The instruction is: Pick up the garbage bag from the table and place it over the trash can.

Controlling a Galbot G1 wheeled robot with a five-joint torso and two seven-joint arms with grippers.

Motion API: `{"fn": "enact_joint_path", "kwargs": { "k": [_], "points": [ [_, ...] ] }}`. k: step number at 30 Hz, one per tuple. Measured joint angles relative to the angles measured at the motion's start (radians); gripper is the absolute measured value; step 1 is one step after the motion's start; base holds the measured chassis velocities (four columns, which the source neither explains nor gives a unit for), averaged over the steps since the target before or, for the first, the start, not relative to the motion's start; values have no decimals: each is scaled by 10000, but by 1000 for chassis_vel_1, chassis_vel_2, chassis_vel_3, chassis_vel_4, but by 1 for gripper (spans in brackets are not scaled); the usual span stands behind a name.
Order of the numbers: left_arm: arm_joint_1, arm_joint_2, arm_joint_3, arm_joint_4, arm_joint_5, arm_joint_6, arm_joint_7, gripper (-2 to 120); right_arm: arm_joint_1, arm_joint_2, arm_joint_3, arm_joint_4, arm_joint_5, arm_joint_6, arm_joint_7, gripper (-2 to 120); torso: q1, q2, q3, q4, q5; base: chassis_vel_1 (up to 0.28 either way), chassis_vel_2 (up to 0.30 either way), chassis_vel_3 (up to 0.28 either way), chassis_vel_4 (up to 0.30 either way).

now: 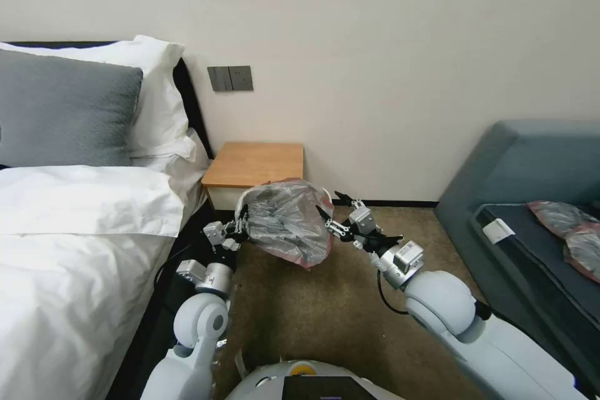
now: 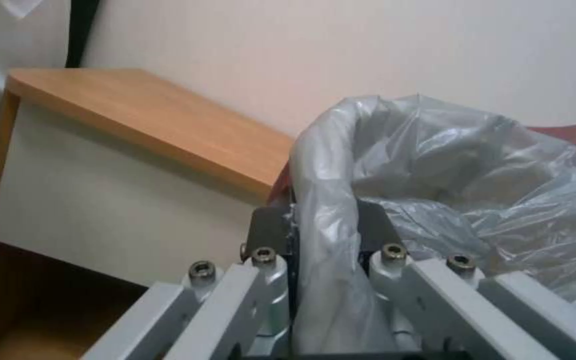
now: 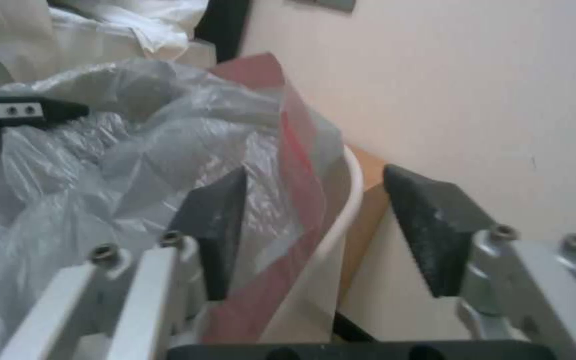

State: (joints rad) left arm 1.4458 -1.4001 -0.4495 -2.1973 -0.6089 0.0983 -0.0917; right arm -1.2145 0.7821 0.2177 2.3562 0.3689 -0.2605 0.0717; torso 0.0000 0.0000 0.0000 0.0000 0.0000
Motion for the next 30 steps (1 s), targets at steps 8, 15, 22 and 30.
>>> {"fn": "enact_joint_path", "kwargs": {
  "k": [8,15,22,30],
  "points": [
    [27,-2,-1,-59,0,5,9,9,18,4,-7,-114,13,25,-56,26,0,0,0,0,0,0,0,0,0],
    [12,-4,-2,-42,0,5,16,9,69,14,0,-160,4,122,-148,1,0,0,0,0,1,0,0,0,0],
    [37,3,4,2,2,6,44,9,183,-2,87,-200,5,229,-192,0,0,0,-1,0,0,0,0,0,0],
    [159,60,-5,20,-58,-54,194,9,363,-42,349,-571,66,377,-112,0,0,0,-1,0,0,0,0,0,0]
  ]
}}
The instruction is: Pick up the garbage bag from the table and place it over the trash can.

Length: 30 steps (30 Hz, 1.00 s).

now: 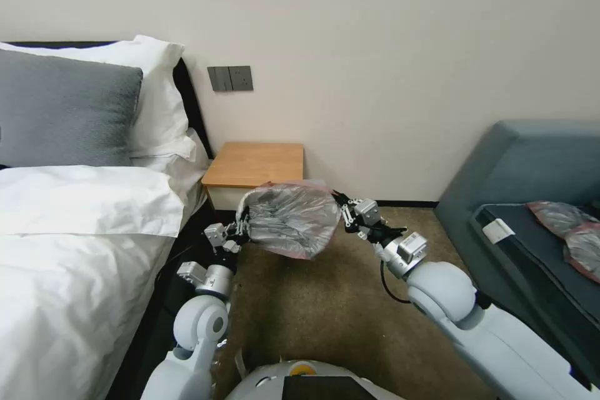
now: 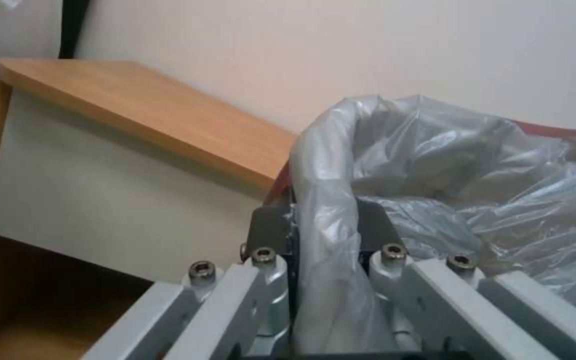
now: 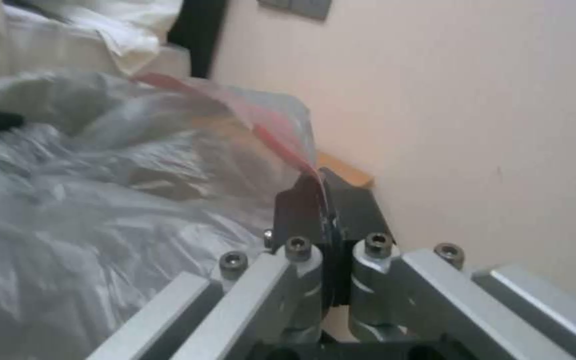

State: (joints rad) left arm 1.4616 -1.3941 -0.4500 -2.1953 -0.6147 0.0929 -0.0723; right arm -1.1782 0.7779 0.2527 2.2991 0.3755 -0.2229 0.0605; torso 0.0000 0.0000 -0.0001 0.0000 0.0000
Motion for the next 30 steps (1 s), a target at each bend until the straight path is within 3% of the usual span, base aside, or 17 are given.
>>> {"fn": "enact_joint_path", "kwargs": {
  "k": [12,20,30],
  "points": [
    [43,48,-71,-311,-1801,30,86,9,-169,23,126,-698,-261,295,1,0,0,0,0,0,0,0,0,0,0],
    [-117,-54,-76,-478,-2528,52,-322,9,-573,190,-41,-700,-844,493,17,0,0,0,0,0,0,0,0,0,0],
    [-454,-388,-16,-629,-3267,519,-1682,9,-1295,549,-219,-742,-4209,1386,229,0,0,0,1,-2,-1,0,0,0,0]
  ]
}}
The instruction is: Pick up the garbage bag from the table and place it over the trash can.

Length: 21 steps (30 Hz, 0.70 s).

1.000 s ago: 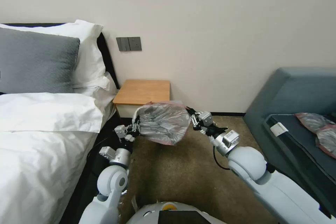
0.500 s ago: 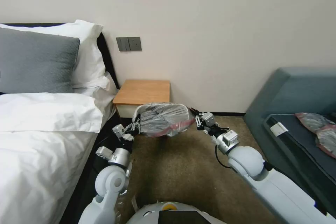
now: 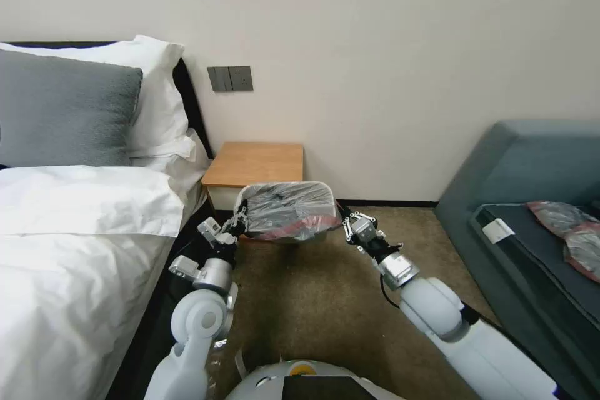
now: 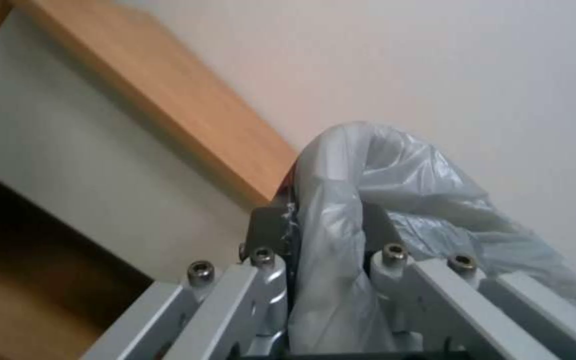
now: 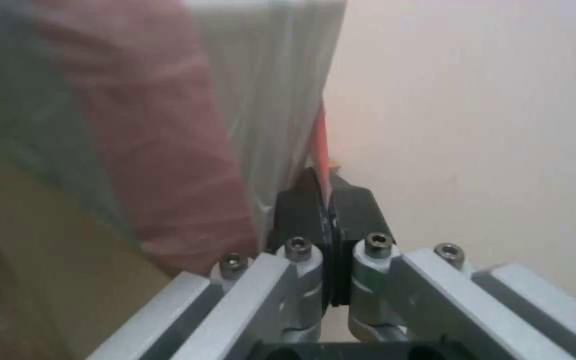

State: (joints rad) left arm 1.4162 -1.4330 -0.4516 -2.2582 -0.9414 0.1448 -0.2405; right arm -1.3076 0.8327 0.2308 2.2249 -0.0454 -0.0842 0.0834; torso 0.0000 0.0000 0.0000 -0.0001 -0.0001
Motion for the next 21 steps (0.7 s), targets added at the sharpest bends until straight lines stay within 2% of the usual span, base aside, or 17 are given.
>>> {"fn": "enact_joint_path", "kwargs": {
  "k": [3,4,7,13,17,21],
  "points": [
    [-148,-195,0,-92,-187,235,-516,9,-67,167,28,-258,-1918,417,151,0,0,0,1,1,0,0,0,0,0],
    [-148,-195,0,-92,-187,235,-516,9,-67,167,28,-258,-1918,417,151,0,0,0,1,1,0,0,0,0,0],
    [-229,-387,-11,-300,-474,520,-855,9,-48,289,52,-556,-3310,800,251,0,0,0,0,1,1,0,0,0,0],
    [-181,-406,-21,-543,-801,816,-992,9,-30,377,-25,-860,-3885,902,255,0,0,0,1,2,1,0,0,0,0],
    [8,-401,-12,-944,-1422,1292,-1103,9,135,492,-40,-1257,-4136,897,244,0,0,0,1,2,2,0,0,0,0],
    [127,-440,-4,-1031,-1753,1417,-1160,9,213,638,-39,-1505,-4255,930,243,0,0,0,0,2,1,0,0,0,0]
  ]
}}
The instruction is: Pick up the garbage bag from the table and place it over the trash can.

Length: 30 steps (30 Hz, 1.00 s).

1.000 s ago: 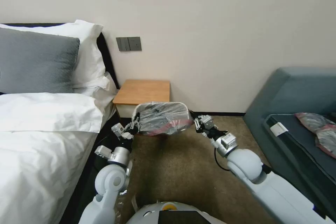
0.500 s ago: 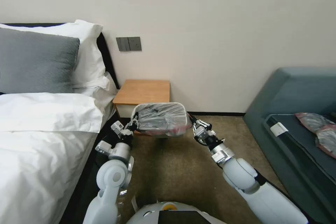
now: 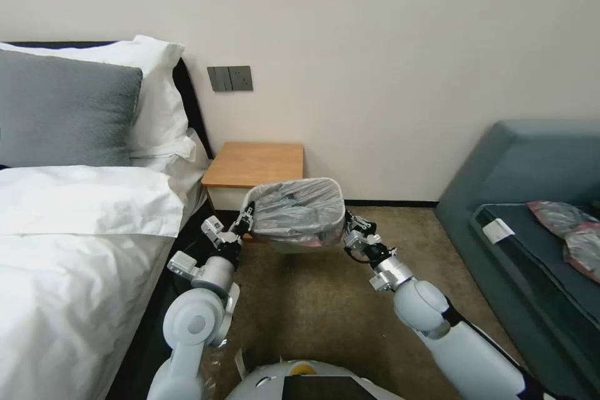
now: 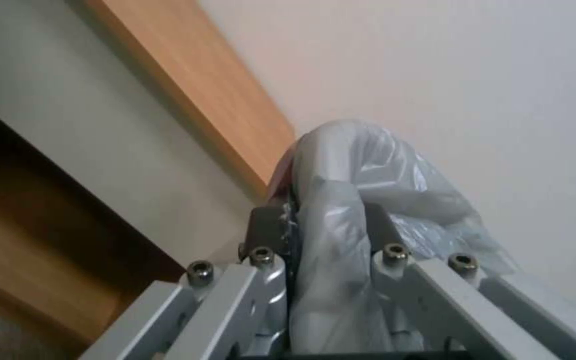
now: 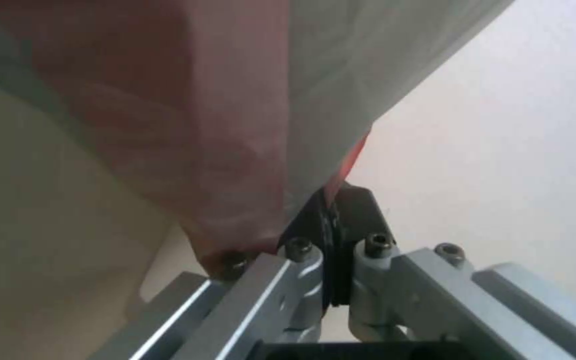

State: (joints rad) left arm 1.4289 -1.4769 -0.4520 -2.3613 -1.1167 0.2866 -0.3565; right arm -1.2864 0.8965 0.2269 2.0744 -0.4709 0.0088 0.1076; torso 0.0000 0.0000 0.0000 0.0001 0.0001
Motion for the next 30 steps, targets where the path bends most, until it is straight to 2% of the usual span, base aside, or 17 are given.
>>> {"fn": "enact_joint_path", "kwargs": {
  "k": [5,16,21,24,25,28,30],
  "points": [
    [79,-59,6,-236,-433,97,-85,9,56,137,3,-360,-227,174,-45,0,0,0,0,-1,0,0,0,0,0],
    [110,-88,-33,-384,-497,124,-90,11,118,211,61,-754,-329,479,-61,0,0,0,0,0,0,0,0,0,0],
    [10,83,-99,-13,459,162,-72,10,-334,251,385,-425,26,761,-139,19,0,0,0,0,0,0,0,0,0],
    [-152,165,-151,208,801,232,-74,10,-897,142,832,111,447,750,-423,32,0,0,0,-3,1,0,0,0,0],
    [-152,165,-151,208,801,232,-74,10,-897,142,832,111,447,750,-423,32,0,0,0,-3,1,0,0,0,0],
    [-323,226,-194,471,1152,298,-130,9,-1322,6,1162,674,1273,742,-769,47,0,0,0,-2,-1,0,0,0,0],
    [-356,234,-203,535,1243,316,-165,9,-1414,-55,1260,824,1520,746,-953,51,0,0,0,-3,-2,0,0,0,0]
  ]
}}
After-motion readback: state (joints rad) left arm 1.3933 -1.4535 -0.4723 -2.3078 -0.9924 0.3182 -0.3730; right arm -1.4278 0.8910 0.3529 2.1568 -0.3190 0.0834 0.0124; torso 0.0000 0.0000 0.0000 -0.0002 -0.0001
